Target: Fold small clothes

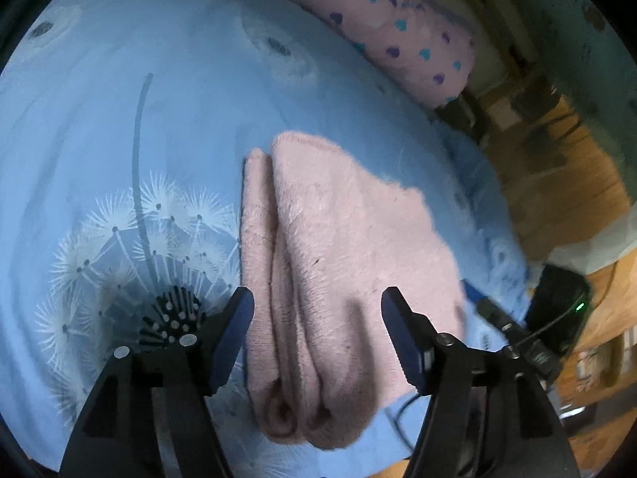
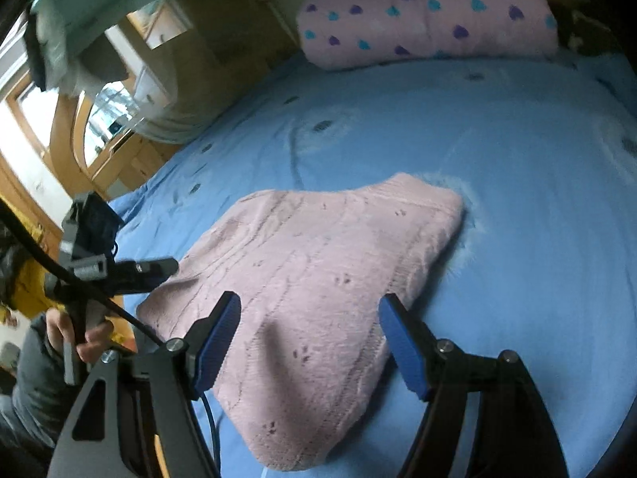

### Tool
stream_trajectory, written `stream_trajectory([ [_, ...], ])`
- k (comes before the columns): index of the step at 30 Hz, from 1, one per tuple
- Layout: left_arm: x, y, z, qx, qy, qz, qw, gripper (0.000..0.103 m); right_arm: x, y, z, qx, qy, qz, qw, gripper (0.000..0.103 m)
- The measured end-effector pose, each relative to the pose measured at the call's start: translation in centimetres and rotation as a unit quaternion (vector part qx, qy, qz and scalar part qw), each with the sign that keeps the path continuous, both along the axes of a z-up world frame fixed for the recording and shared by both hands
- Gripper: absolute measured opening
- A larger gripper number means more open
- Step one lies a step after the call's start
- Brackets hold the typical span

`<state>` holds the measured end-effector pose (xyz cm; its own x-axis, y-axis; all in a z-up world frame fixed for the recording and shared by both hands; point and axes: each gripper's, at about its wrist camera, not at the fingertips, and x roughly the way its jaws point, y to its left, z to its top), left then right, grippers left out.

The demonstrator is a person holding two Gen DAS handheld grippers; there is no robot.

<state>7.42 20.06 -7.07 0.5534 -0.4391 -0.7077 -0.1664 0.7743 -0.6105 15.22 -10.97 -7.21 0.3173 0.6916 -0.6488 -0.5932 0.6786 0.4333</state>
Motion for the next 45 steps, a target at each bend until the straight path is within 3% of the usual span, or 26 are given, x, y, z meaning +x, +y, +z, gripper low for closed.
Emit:
stream_trajectory([
  [6,1.2,-1.4,-2.1,0.043,0.025,-0.009,0.9987,0.066,0.7,-1.2,-1.6,0.017,0.046,-0.005,0.999,0.080],
  [10,2.1,-0.9,-2.6,0.027,0.024,0.000,0.9994,0.069,1.6,-2.8,-3.8,0.043,0.111,-0.024,0.993,0.083],
  [14,3.5,-1.0,-2.8,0.017,0.015,0.002,0.9997,0.077,2.9,-3.3,-6.4,0.093,0.191,-0.032,0.977,0.085],
  [20,5.5,-0.1,-3.3,0.002,0.001,-0.005,1.0000,0.076,4.5,0.0,-7.5,0.102,0.200,-0.013,0.974,0.087],
  [23,5.0,0.0,-3.4,0.001,0.004,-0.012,0.9999,0.069,5.3,0.9,-7.9,0.110,0.204,-0.018,0.973,0.087],
  [26,3.9,-0.4,-3.4,-0.031,0.012,-0.030,0.9990,0.066,5.0,0.7,-7.9,0.114,0.208,-0.013,0.971,0.086],
  [30,1.9,-0.9,-3.3,-0.042,0.006,-0.033,0.9986,0.066,3.9,0.4,-7.9,0.112,0.210,-0.007,0.971,0.086],
  [35,4.4,-0.8,-3.5,-0.052,0.019,-0.025,0.9981,0.066,5.0,0.3,-8.2,0.119,0.218,-0.016,0.969,0.086],
  [37,4.6,-1.0,-3.5,-0.043,0.019,-0.023,0.9986,0.060,5.1,0.4,-8.2,0.119,0.216,-0.017,0.969,0.086],
  [39,4.1,-1.3,-3.4,-0.027,0.015,-0.021,0.9993,0.038,4.9,0.4,-8.0,0.114,0.207,-0.020,0.971,0.080],
  [40,3.9,-1.3,-3.4,-0.033,0.013,-0.020,0.9992,0.033,4.8,0.3,-7.9,0.108,0.202,-0.025,0.973,0.065],
  [42,3.6,-1.2,-3.3,-0.049,0.007,-0.014,0.9986,0.028,4.6,0.0,-7.9,0.112,0.202,-0.032,0.972,0.056],
  [45,3.5,-1.3,-3.0,-0.037,0.000,-0.016,0.9992,0.026,4.1,0.3,-6.7,0.101,0.179,-0.031,0.978,0.050],
])
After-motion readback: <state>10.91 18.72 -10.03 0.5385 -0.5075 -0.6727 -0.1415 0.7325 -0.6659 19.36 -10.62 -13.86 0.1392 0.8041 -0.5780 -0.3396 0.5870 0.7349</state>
